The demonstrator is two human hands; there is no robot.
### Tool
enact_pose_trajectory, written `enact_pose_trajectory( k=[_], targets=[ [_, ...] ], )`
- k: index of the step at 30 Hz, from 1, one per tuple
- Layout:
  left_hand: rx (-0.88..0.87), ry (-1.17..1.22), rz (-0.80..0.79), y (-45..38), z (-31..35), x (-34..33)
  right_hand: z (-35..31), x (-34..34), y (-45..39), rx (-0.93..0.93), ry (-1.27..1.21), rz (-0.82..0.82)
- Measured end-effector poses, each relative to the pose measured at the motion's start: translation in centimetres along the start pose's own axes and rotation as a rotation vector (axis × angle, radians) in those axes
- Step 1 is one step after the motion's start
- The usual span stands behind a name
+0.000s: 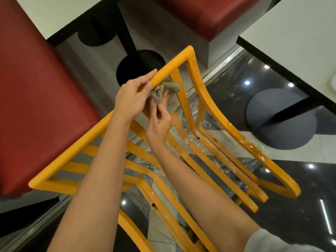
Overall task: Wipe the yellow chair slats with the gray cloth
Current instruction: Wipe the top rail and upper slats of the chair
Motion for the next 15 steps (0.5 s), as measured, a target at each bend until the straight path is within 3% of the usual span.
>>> enact_pose_trajectory(
  k=[4,8,10,13,15],
  targets=[
    [0.007,-0.002,-0.005,0.1,0.3,-0.1,1.9,1.0,-0.8,-0.257,0.009,0.149],
    [0.008,-0.006,0.017,0.1,0.0,0.0,0.1,-0.4,-0.7,-0.118,-0.007,0.08],
    [0.022,0.001,0.023,0.0,-0.1,0.1,2.6,0.1,-0.3,-0.191,-0.01,0.094],
    [0.022,0.02,0.016,-0.1,-0.1,0.0,4.3,1.8,-0.9,-0.415,0.025,0.283],
    [0.013,0.022,0.021,-0.2,-0.2,0.0,3.5,1.8,-1.9,-0.438,0.036,0.295]
  ],
)
Point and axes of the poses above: each hand's wrist, its own y-axis away from the middle knuckle, its own x-axis out of the back of the hand, z = x × y, the point moved 4 cm from there along -y, towards the middle knuckle, and after that the axes turned 15 degrees about y, right-handed, at the moved point
